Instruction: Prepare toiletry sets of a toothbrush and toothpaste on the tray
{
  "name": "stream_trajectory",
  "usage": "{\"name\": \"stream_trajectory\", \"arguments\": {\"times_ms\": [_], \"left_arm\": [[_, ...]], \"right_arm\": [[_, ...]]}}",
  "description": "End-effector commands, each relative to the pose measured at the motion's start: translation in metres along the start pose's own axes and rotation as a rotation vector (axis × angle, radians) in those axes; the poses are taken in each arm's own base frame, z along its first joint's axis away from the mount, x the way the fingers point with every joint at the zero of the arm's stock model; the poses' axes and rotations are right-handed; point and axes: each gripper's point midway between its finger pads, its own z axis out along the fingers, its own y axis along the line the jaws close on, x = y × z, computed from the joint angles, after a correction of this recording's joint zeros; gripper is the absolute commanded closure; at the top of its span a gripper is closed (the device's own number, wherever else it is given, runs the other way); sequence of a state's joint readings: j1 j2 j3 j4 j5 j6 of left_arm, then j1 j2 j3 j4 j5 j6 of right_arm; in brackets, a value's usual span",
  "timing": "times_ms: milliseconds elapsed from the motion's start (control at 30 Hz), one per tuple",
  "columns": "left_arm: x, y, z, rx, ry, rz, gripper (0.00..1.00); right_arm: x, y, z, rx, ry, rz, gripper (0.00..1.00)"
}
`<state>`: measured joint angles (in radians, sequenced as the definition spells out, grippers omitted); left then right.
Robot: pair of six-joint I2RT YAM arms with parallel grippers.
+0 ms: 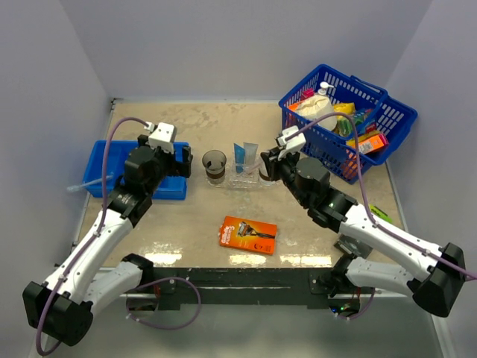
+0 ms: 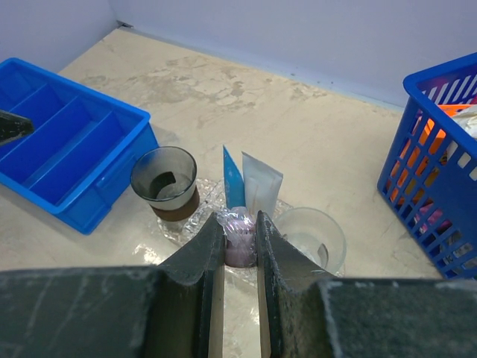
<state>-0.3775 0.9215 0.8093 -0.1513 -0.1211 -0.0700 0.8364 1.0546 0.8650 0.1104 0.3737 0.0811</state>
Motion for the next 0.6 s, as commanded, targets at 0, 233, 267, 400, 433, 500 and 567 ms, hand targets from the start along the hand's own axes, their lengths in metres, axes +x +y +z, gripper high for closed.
{"name": "stream_trajectory", "arguments": {"times_ms": [0, 233, 267, 400, 433, 500, 567], "left_arm": [[-0.008, 0.004, -0.001, -0.011, -0.036, -0.032, 0.00], [-0.005, 0.003, 0.003, 0.002, -0.023, -0.034, 0.00], [-0.005, 0.002, 0.004, 0.007, -0.022, -0.034, 0.00], [-0.003, 0.002, 0.005, 0.009, -0.015, -0.036, 0.00], [-0.003, 0.002, 0.005, 0.009, -0.015, -0.036, 0.00], [-0.004, 0.003, 0.005, 0.006, -0.018, -0.037, 0.00], [-0.003, 0.004, 0.005, 0.003, -0.018, -0.036, 0.00]], "right_arm": [[-0.016, -0.008, 0.004, 0.046, -0.067, -0.014, 1.00], [-0.003, -0.009, 0.009, 0.057, -0.037, -0.033, 1.00], [-0.001, -0.009, 0.010, 0.056, -0.031, -0.037, 1.00], [0.007, -0.008, 0.014, 0.058, -0.017, -0.046, 1.00], [0.010, -0.007, 0.016, 0.057, -0.008, -0.051, 1.00], [0.014, -0.007, 0.018, 0.061, -0.001, -0.056, 1.00], [0.017, -0.007, 0.021, 0.061, 0.003, -0.057, 1.00]]}}
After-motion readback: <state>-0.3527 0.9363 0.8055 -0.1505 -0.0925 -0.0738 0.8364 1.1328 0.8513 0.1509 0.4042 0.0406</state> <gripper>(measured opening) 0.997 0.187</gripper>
